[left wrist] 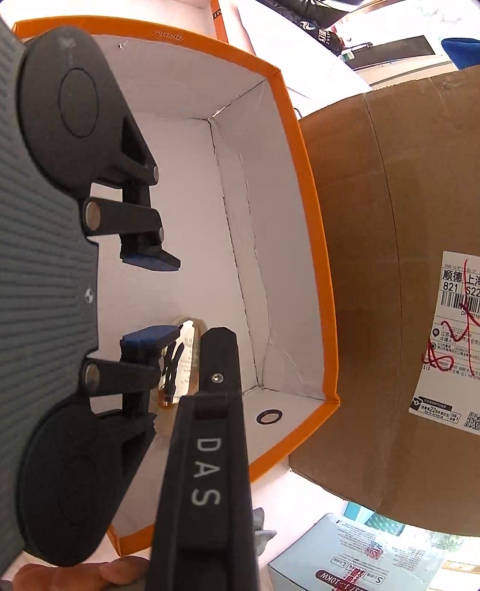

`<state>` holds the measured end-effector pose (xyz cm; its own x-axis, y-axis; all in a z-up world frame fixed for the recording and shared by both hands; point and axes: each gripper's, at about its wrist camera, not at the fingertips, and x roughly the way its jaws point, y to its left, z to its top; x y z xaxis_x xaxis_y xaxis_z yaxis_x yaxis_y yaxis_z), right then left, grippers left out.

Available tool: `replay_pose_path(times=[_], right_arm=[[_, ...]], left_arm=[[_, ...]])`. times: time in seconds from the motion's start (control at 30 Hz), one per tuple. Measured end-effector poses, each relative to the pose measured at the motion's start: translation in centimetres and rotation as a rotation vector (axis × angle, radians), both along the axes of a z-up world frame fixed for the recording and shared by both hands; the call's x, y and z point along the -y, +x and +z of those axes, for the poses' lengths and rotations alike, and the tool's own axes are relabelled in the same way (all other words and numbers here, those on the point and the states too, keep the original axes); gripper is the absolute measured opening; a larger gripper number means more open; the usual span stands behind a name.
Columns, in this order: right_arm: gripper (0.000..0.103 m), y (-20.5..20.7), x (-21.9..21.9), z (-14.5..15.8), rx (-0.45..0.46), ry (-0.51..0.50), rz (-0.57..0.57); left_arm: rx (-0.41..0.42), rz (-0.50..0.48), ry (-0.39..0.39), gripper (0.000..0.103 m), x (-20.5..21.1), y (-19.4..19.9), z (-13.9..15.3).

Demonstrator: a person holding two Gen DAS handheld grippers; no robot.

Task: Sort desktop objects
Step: 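Carry the gold egg into the orange shoebox and open the right tool, then return the right tool to the grey cloth and pinch its edge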

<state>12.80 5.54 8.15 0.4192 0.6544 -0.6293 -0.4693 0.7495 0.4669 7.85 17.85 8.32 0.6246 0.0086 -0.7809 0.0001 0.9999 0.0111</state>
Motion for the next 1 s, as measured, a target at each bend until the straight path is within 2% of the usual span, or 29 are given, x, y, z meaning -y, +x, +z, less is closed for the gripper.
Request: replay_pose_path(times=[0.03,0.07,0.1,0.13,0.17,0.2,0.33,0.47,0.57,0.7,0.87,0.93,1.0], right_arm=[[0.002,-0.4,0.3,0.3,0.015,0.011,0.005],[0.008,-0.8,0.7,0.7,0.029,0.026,0.010],[0.029,-1.1,1.1,1.1,0.041,0.046,0.012],[0.046,-1.4,1.6,1.4,0.050,0.068,0.006],[0.080,-1.9,2.3,1.8,0.061,0.097,-0.010],[0.089,-2.4,3.2,2.2,0.079,0.133,-0.025],[0.091,-4.6,6.9,4.0,0.149,0.220,-0.041],[0.101,-7.1,11.7,5.5,0.271,0.239,-0.097],[0.103,-8.4,15.4,6.2,0.333,0.247,-0.140],[0.103,-9.5,20.8,6.3,0.360,0.264,-0.200],[0.103,-9.8,27.0,4.6,0.372,0.275,-0.313],[0.103,-9.7,30.4,2.8,0.357,0.333,-0.368],[0.103,-8.8,33.8,-0.1,0.289,0.431,-0.421]], left_arm=[[0.006,-0.001,0.002,0.032,0.2,-0.3,0.2],[0.011,-0.001,0.003,0.035,0.4,-0.5,0.4],[0.017,0.000,0.009,0.057,0.7,-0.8,0.6],[0.034,0.003,0.017,0.086,1.1,-1.1,1.0],[0.059,0.006,0.024,0.092,1.5,-1.1,1.5],[0.093,0.007,0.025,0.092,2.0,-1.5,2.1],[0.206,-0.038,0.004,0.092,4.4,-3.9,4.6],[0.296,-0.131,0.011,0.093,8.2,-6.0,6.5],[0.336,-0.210,0.025,0.093,12.1,-7.0,7.1],[0.371,-0.315,0.012,0.093,17.1,-7.8,7.4],[0.384,-0.468,-0.001,0.093,23.0,-6.9,6.2],[0.407,-0.507,0.023,0.093,25.2,-6.4,5.1],[0.392,-0.479,0.006,0.093,26.6,-5.1,3.5]])
